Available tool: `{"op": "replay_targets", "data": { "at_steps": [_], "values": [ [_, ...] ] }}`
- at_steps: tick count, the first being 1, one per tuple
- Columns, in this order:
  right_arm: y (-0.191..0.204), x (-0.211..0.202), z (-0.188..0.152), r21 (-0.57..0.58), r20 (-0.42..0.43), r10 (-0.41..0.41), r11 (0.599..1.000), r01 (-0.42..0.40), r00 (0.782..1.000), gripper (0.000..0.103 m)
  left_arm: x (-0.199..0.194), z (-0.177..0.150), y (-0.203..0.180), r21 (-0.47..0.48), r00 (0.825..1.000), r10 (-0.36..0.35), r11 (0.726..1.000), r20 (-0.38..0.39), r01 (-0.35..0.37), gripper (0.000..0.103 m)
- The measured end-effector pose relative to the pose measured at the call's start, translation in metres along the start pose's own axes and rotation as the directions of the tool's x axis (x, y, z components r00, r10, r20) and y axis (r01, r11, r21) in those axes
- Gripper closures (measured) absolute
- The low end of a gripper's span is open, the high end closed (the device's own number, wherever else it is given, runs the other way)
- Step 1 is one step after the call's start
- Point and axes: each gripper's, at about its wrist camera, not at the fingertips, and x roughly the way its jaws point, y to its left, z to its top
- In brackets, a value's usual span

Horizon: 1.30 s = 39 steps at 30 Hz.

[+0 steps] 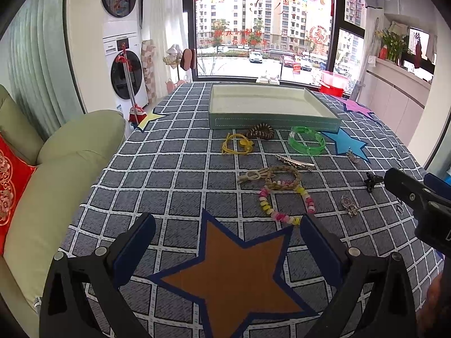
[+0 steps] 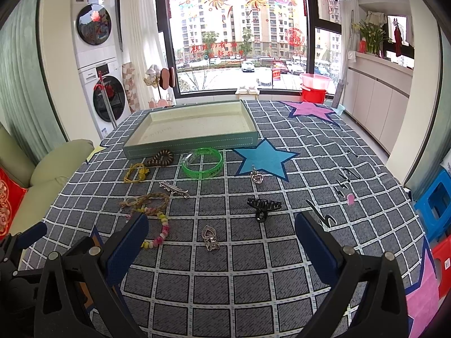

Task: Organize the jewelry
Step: 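Grasp the yellow cord bracelet with left tool while right tool grasps the silver heart pendant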

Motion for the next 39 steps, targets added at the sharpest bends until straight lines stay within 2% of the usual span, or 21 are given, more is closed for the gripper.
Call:
{"op": "replay_targets", "data": {
  "at_steps": [3,13,24,28,33,34,36,38,39],
  "values": [
    [-0.005,0.004,0.000,0.007,-0.023,-0.005,1.000,0.005,1.000,0.000,0.005,0.005,0.003,0.001,1.000,0.001,1.000,-0.018,-0.001,0.000],
    [-0.029,0.034,0.017,0.018,-0.128,-0.020,1.000,0.022,0.992,0.000,0.048,0.042,0.021,-0.020,0.990,-0.068,0.998,-0.126,0.066,0.000],
    [-0.053,0.108,0.059,0.028,-0.271,-0.018,0.999,0.026,0.962,0.000,0.119,0.088,0.022,-0.034,0.967,-0.130,0.991,-0.220,0.126,0.000],
    [-0.058,0.137,0.064,0.035,-0.322,-0.013,0.999,0.026,0.947,0.001,0.143,0.098,0.016,-0.022,0.964,-0.122,0.993,-0.238,0.120,0.000],
    [-0.062,0.169,0.064,0.040,-0.379,-0.006,0.999,0.023,0.925,0.014,0.168,0.104,0.009,-0.015,0.953,-0.132,0.991,-0.273,0.133,0.002],
    [-0.062,0.174,0.064,0.038,-0.387,-0.007,0.999,0.023,0.922,0.022,0.172,0.104,0.008,-0.013,0.952,-0.130,0.991,-0.276,0.132,0.002],
    [-0.060,0.180,0.064,0.013,-0.394,-0.029,0.999,0.037,0.919,0.026,0.179,0.105,0.004,0.003,0.951,-0.122,0.992,-0.285,0.128,0.008],
    [-0.055,0.182,0.066,-0.017,-0.398,-0.042,0.999,0.038,0.916,0.031,0.181,0.107,0.000,0.028,0.953,-0.112,0.992,-0.281,0.125,0.009],
    [-0.053,0.182,0.067,-0.035,-0.399,-0.051,0.999,0.040,0.915,0.032,0.182,0.108,-0.001,0.038,0.955,-0.107,0.992,-0.276,0.122,0.015]
  ]
}}
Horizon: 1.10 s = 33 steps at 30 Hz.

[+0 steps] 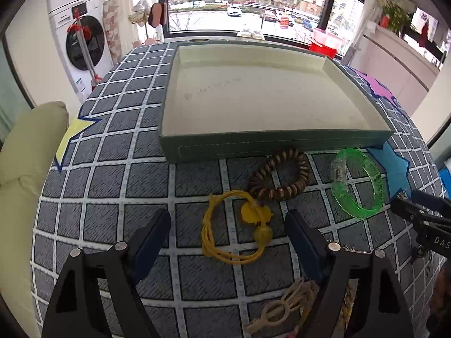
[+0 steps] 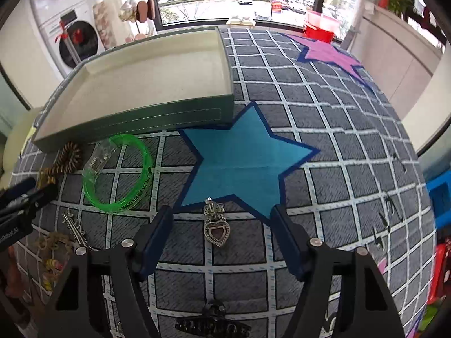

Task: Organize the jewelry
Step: 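Grasp the yellow cord bracelet with left tool while right tool grasps the silver heart pendant, then carry both items over the tray and open both tools to drop them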

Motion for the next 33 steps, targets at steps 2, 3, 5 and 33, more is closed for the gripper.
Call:
{"op": "replay_targets", "data": {
  "at_steps": [2,3,5,33],
  "values": [
    [0.003,-0.001,0.000,-0.020,0.005,-0.007,1.000,0.007,1.000,0.040,0.001,0.000,-0.005,0.031,1.000,0.023,0.999,0.007,-0.023,0.024],
    [0.005,-0.002,-0.001,-0.023,0.005,-0.003,1.000,0.003,1.000,0.042,0.000,0.000,-0.007,0.046,1.000,0.028,0.999,0.015,-0.028,0.032],
    [0.007,-0.004,0.000,-0.026,0.003,-0.002,1.000,0.002,1.000,0.061,-0.003,0.000,-0.010,0.068,1.000,0.011,0.998,0.025,-0.013,0.058],
    [0.016,-0.021,0.155,0.056,0.123,0.253,0.964,-0.261,0.960,0.084,-0.041,0.141,-0.011,0.029,0.982,-0.064,0.998,0.175,0.060,0.064]
  ]
}}
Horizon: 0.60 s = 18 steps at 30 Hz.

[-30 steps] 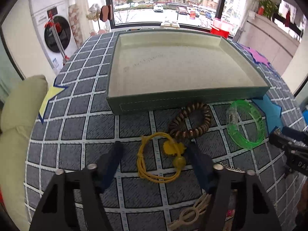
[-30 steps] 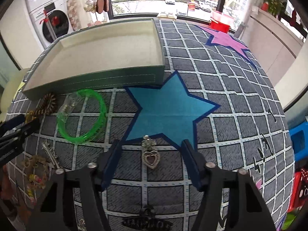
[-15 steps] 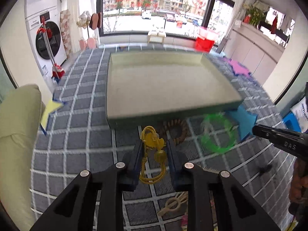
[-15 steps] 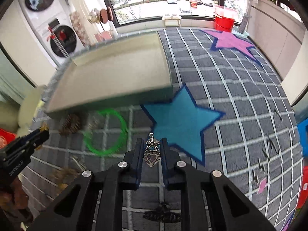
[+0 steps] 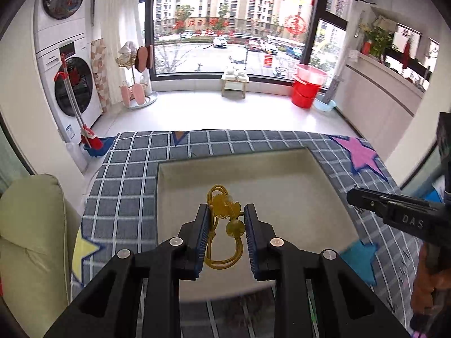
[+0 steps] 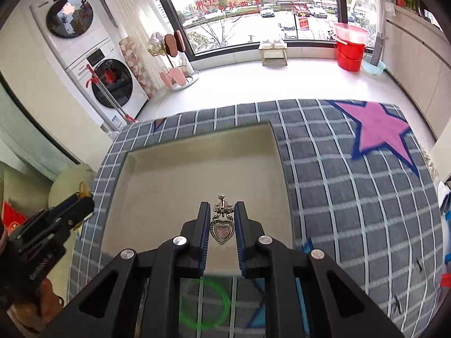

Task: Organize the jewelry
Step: 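Carry both items over the tray and open both tools to drop them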

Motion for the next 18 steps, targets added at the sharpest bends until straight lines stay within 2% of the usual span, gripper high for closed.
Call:
{"op": "replay_targets", "data": {
  "at_steps": [5,9,18],
  "values": [
    [0.000,0.035,0.015,0.001,-0.017,-0.013,1.000,0.013,1.000,0.084,0.046,0.008,0.001,-0.009,0.999,0.032,0.999,-0.034,-0.033,0.064],
    [-0.004,0.065,0.017,0.021,-0.049,-0.021,1.000,0.022,0.999,0.084,0.072,0.001,-0.002,0.001,0.997,0.043,0.999,-0.066,-0.043,0.064],
    [-0.017,0.103,0.007,0.038,-0.105,-0.054,0.998,0.058,0.993,0.084,0.106,-0.012,-0.003,0.025,0.990,0.074,0.997,-0.122,-0.071,0.064]
  ]
}}
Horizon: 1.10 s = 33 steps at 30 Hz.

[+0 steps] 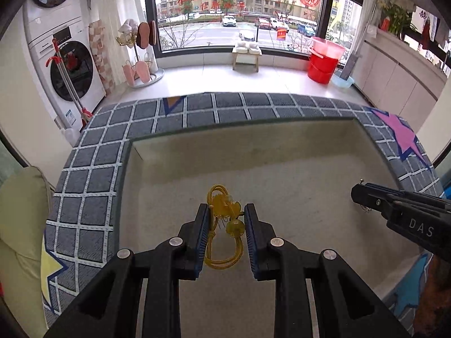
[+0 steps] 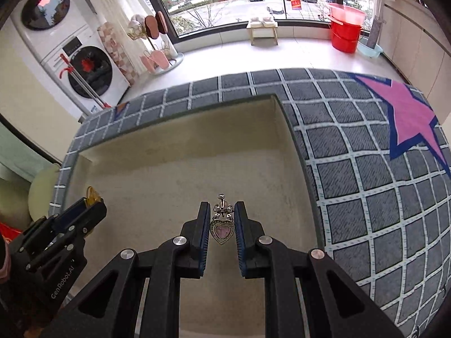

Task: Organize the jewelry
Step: 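Carry both items over the tray and open both tools to drop them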

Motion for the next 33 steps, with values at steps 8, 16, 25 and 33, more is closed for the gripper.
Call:
{"op": "replay_targets", "data": {
  "at_steps": [8,16,25,33],
  "values": [
    [0.005,0.004,-0.007,-0.020,0.010,-0.032,0.999,0.033,0.999,0.084,0.009,-0.006,-0.004,-0.005,0.999,0.030,1.000,-0.024,-0.030,0.064],
    [0.007,0.001,-0.007,-0.022,0.004,-0.017,1.000,0.017,1.000,0.050,0.008,-0.006,-0.007,-0.005,0.999,0.042,0.999,-0.029,-0.042,0.064],
    [0.002,-0.014,-0.009,0.027,0.020,0.033,0.999,-0.033,0.999,0.041,0.001,-0.008,-0.011,0.003,0.999,0.052,0.999,-0.013,-0.052,0.064],
    [-0.005,-0.050,-0.013,0.057,0.076,0.058,0.996,-0.063,0.995,0.040,-0.012,-0.007,-0.005,-0.040,0.997,0.068,0.997,0.027,-0.067,0.000]
  ]
}}
